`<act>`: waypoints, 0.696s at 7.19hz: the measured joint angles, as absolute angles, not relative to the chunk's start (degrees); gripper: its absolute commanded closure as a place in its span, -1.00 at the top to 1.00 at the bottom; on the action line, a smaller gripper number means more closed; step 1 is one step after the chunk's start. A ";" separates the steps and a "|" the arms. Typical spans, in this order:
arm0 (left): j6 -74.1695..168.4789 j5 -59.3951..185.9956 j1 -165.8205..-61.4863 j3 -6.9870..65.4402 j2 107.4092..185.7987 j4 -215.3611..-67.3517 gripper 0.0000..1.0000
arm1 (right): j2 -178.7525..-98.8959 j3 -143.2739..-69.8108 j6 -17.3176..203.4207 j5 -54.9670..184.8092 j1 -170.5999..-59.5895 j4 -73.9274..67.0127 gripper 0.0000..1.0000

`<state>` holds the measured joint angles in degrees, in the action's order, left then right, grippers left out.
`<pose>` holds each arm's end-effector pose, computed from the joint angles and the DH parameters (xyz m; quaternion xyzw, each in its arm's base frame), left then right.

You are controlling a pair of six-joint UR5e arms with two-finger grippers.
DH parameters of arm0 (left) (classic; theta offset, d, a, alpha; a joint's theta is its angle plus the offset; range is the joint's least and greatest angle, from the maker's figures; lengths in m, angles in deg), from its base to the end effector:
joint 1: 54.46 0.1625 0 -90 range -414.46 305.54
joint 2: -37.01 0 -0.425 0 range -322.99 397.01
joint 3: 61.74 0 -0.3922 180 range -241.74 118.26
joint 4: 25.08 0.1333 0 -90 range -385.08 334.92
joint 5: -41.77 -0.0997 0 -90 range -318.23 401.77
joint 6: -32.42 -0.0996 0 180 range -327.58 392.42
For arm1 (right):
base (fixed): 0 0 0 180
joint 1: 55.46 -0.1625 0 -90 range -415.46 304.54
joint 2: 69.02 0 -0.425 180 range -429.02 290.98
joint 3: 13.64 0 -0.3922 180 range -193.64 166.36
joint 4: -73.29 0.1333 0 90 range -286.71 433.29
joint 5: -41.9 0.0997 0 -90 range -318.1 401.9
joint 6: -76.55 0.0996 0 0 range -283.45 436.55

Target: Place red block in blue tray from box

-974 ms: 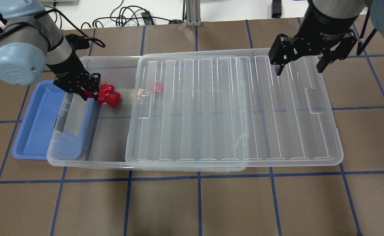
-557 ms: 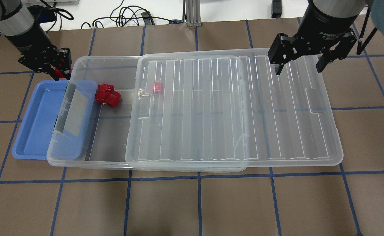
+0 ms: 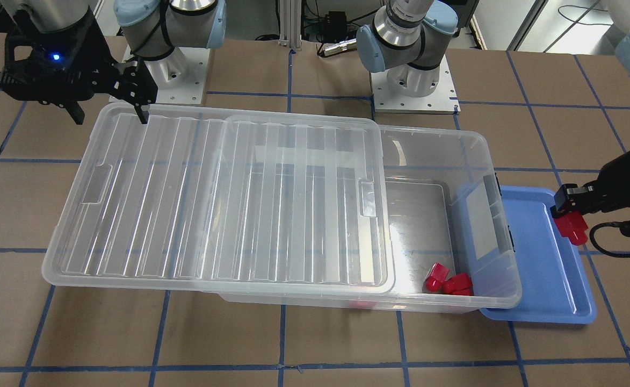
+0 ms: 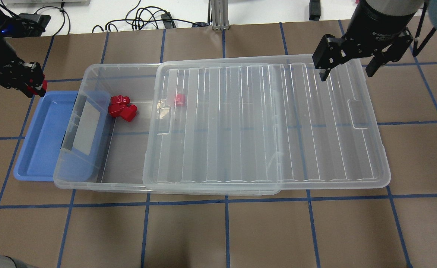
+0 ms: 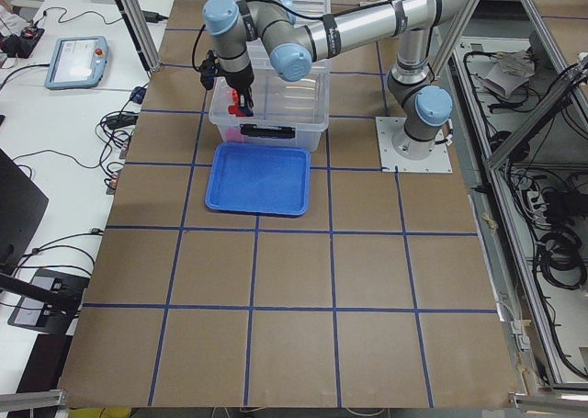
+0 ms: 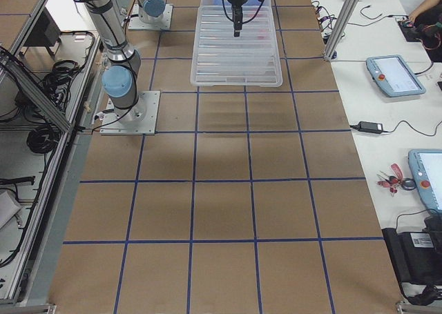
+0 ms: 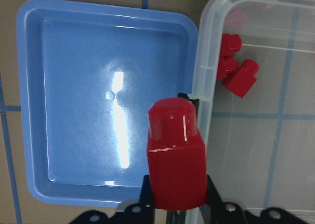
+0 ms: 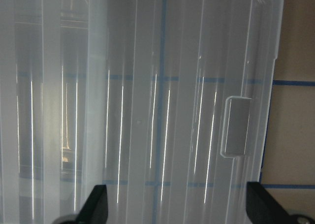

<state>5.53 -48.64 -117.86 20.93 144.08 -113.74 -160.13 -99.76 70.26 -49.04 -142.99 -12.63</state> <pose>0.1480 -0.5917 0.3893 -0.0028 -0.9973 -0.0670 0.0298 0.1107 -0.4890 0.5235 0.0333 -0.9994 0.0073 0.0088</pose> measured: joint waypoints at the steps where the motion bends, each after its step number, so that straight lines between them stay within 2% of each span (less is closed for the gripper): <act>1: 3.54 -48.66 -116.17 21.28 145.89 -112.79 -1.00 | -160.19 -100.50 65.02 -49.33 -139.85 -12.84 1.00; 3: 2.21 -48.71 -115.06 23.57 149.69 -108.10 -1.00 | -160.22 -105.07 54.96 -49.32 -131.64 -15.04 1.00; 5: 1.69 -48.68 -114.87 26.22 152.96 -103.62 -1.00 | -160.32 -113.97 48.35 -49.32 -124.25 -23.10 1.00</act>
